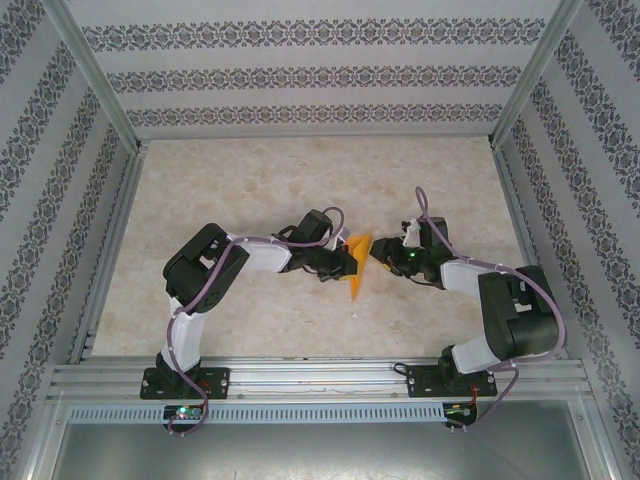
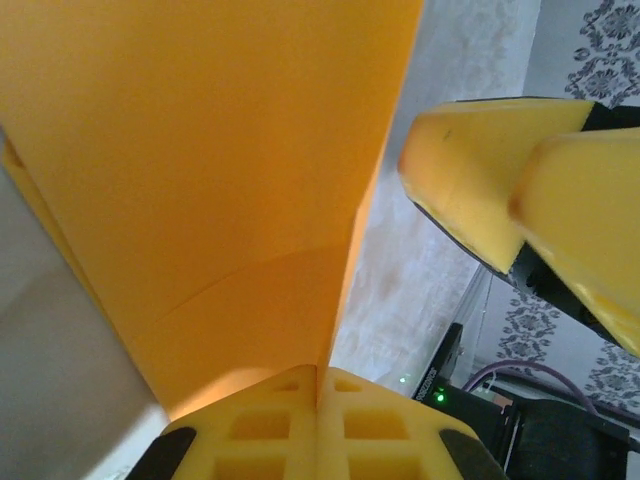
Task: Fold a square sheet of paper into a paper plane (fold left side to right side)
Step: Fold the wing for the fifth time at the center of the table.
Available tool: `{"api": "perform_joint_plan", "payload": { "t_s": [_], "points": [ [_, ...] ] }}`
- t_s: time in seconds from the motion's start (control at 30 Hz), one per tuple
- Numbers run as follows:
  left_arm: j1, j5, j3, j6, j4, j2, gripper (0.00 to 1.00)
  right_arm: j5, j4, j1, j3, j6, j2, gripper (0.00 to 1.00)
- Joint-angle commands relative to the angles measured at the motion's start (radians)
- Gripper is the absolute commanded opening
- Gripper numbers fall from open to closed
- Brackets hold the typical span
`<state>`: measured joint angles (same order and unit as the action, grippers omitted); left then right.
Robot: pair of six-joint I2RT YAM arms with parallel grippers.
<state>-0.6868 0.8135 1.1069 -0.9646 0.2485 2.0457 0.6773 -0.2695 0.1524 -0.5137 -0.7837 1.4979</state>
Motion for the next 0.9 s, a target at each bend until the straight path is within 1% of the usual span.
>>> {"api": "perform_joint_plan", "payload": {
  "t_s": [0.0, 0.23, 0.4, 0.87],
  "points": [
    [0.015, 0.04, -0.028, -0.081, 0.165, 0.025, 0.0, -0.008, -0.081, 0.015, 0.017, -0.035, 0.021, 0.44],
    [0.021, 0.061, -0.035, -0.076, 0.176, 0.034, 0.0, -0.013, -0.1, 0.03, 0.007, -0.035, 0.052, 0.44],
    [0.03, 0.065, -0.042, -0.078, 0.183, 0.035, 0.0, -0.015, -0.121, 0.035, 0.0, -0.042, 0.077, 0.42],
    [0.038, 0.064, -0.051, -0.102, 0.216, 0.041, 0.0, -0.015, -0.157, 0.058, -0.038, -0.061, 0.132, 0.4]
  ]
}}
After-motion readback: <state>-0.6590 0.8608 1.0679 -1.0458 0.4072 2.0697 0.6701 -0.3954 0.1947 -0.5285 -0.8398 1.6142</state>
